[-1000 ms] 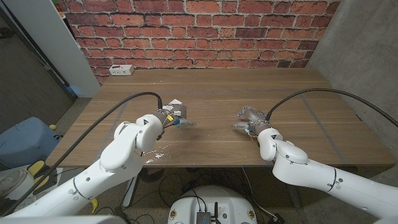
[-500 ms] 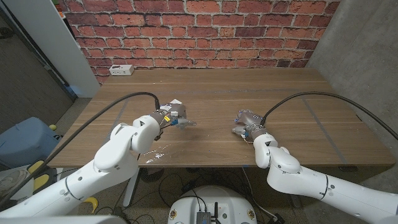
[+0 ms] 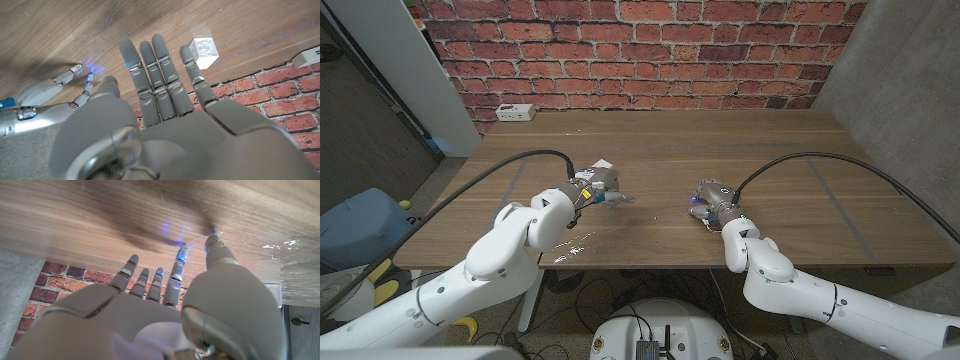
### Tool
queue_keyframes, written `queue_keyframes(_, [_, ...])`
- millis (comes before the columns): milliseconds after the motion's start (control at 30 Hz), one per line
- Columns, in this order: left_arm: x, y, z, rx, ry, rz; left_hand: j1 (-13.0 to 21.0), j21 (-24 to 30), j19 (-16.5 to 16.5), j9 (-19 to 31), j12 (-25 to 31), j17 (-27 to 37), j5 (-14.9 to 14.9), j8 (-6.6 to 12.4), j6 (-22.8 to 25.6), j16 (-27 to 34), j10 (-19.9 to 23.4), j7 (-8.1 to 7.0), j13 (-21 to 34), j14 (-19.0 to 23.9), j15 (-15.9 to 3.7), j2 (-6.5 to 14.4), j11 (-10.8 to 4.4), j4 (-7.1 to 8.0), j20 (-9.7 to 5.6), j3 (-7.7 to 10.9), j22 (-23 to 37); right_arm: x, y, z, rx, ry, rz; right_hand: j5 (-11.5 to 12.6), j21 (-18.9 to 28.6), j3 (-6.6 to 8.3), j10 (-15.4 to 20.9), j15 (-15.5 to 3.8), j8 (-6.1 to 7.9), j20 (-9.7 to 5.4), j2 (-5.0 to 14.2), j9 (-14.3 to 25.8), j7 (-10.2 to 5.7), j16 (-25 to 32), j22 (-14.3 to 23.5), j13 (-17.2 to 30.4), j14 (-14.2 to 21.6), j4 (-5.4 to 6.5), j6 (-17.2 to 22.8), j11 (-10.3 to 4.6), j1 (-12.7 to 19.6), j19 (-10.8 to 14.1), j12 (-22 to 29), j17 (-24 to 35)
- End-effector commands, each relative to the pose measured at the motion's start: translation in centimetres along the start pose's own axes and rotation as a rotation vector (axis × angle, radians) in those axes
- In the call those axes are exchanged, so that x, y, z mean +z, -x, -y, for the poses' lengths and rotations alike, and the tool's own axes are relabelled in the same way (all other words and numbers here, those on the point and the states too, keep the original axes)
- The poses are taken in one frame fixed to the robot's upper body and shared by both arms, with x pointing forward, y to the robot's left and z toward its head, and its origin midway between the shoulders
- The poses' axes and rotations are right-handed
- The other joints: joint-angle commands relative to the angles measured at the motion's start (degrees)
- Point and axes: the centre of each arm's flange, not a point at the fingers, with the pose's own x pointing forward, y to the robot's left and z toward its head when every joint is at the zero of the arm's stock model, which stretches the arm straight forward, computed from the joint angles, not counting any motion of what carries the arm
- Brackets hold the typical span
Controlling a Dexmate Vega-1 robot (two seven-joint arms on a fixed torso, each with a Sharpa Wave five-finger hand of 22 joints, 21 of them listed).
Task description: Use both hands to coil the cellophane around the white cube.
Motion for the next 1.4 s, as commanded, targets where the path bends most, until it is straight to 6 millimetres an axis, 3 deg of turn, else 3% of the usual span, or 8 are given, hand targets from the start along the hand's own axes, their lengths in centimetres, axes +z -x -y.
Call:
queue_keyframes(33, [-0.1,0.5,0.1,0.009,0.013,0.0,0.1,0.3,-0.5,0.0,0.2,0.2,0.0,0.29,-1.1,0.4,-0.3,0.78,0.6,-0.2,0.0,0.4,-0.17,-0.24,0.16,0.37,0.3,-0.3,-0.9,-1.6,-0.025,0.034,-0.005,0.2,0.6,0.36,2.3,-3.19,0.99,-0.37,0.52,-0.2,-0.08,0.7,0.1,0.2,1.9,-0.72,3.0,-0.51,2.1,1.7,0.7,0.0])
queue_keyframes(400, [-0.4,0.4,0.4,0.004,0.027,-0.01,-0.2,0.3,-0.9,-0.1,0.3,0.5,-0.1,0.27,-1.6,0.3,-0.6,0.72,1.5,-0.6,-0.02,0.4,-0.24,-0.35,0.21,0.59,0.3,0.0,-1.5,-2.6,-0.124,0.055,0.044,-1.8,1.6,0.89,12.1,-7.96,4.8,-2.34,4.27,-1.4,0.85,2.7,0.2,0.0,9.3,-2.2,17.5,-2.61,11.9,7.5,1.8,-0.2])
queue_keyframes(633, [-0.5,0.5,0.7,-0.002,0.035,-0.021,-0.4,0.2,-1.6,-0.5,-0.4,0.7,-0.1,-0.41,-3.3,-0.3,-2.5,0.4,2.5,-2.1,-0.2,0.3,-0.28,-0.6,0.29,0.87,0.2,0.1,-1.9,-2.7,-0.199,0.028,0.081,-2.9,2.2,0.59,15.6,-9.62,5.09,-2.93,4.38,-1.7,1.8,3.8,0.3,0.0,12.2,-2.12,19.9,-2.88,14.3,9.8,2.4,0.0])
queue_keyframes(833, [-0.3,0.7,1.1,0.007,0.033,-0.038,-2.2,-2.0,-8.5,-5.1,-5.4,0.1,0.2,-7.59,-15.8,-6.5,-14.5,-1.76,2.0,-11.5,0.34,-1.4,-0.99,-1.39,2.0,1.17,0.0,0.8,-2.6,-1.4,-0.255,-0.025,0.107,-3.6,2.4,-0.04,17.5,-9.67,5.06,-2.84,4.76,-1.8,3.18,4.3,0.3,0.0,13.2,-1.37,21.1,-2.35,14.3,10.7,2.6,0.3])
queue_keyframes(933, [0.2,0.9,1.5,0.014,0.025,-0.049,-3.5,-4.9,-15.4,-5.5,-8.5,-0.4,0.4,-11.69,-26.8,-12.5,-25.6,-4.58,2.7,-21.4,1.87,-2.9,-0.98,-1.81,3.59,0.79,-0.1,1.5,-3.0,-0.2,-0.296,-0.065,0.119,-3.8,2.4,-0.14,17.9,-9.49,5.06,-2.46,4.85,-1.9,4.37,4.4,0.3,-0.1,13.3,-1.44,21.8,-1.98,14.6,10.8,2.6,0.3])
queue_keyframes(1167, [0.9,1.3,2.1,0.025,0.03,-0.086,-6.2,-10.3,-27.1,-6.6,-12.2,-0.4,0.9,-18.86,-45.5,-20.3,-40.5,-7.95,3.7,-36.4,5.46,-4.2,-0.85,-1.56,5.44,-0.26,0.0,2.5,-3.7,1.8,-0.346,-0.096,0.145,-4.1,2.0,0.16,18.1,-8.95,4.81,-2.01,5.19,-2.0,6.38,4.0,0.4,-0.1,12.6,-1.97,22.5,-1.43,16.1,10.2,2.2,0.2])
queue_keyframes(1300, [1.7,1.5,2.2,0.014,-0.015,-0.132,-8.1,-13.0,-32.7,-6.4,-13.3,-0.2,0.9,-20.71,-50.2,-22.9,-46.8,-7.24,4.1,-43.4,8.23,-4.9,1.13,-1.05,6.6,-1.23,0.1,3.1,-4.2,2.9,-0.37,-0.109,0.153,-4.3,1.8,0.43,18.2,-8.65,4.82,-1.59,5.16,-2.0,7.16,3.7,0.4,0.0,12.6,-2.32,23.0,-1.16,17.0,9.8,2.1,0.1])
queue_keyframes(1400, [2.1,1.5,2.1,-0.004,-0.045,-0.165,-8.7,-13.6,-33.9,-6.4,-13.3,-0.1,0.9,-20.81,-50.4,-23.1,-47.5,-7.39,4.2,-44.7,8.44,-5.1,1.43,-0.83,6.7,-1.56,0.2,3.6,-4.6,3.5,-0.388,-0.118,0.154,-4.4,1.5,0.74,18.3,-8.19,5.14,-1.37,5.14,-1.6,7.55,3.3,0.3,0.0,12.3,-2.32,23.6,-0.95,17.3,9.1,2.0,0.0])
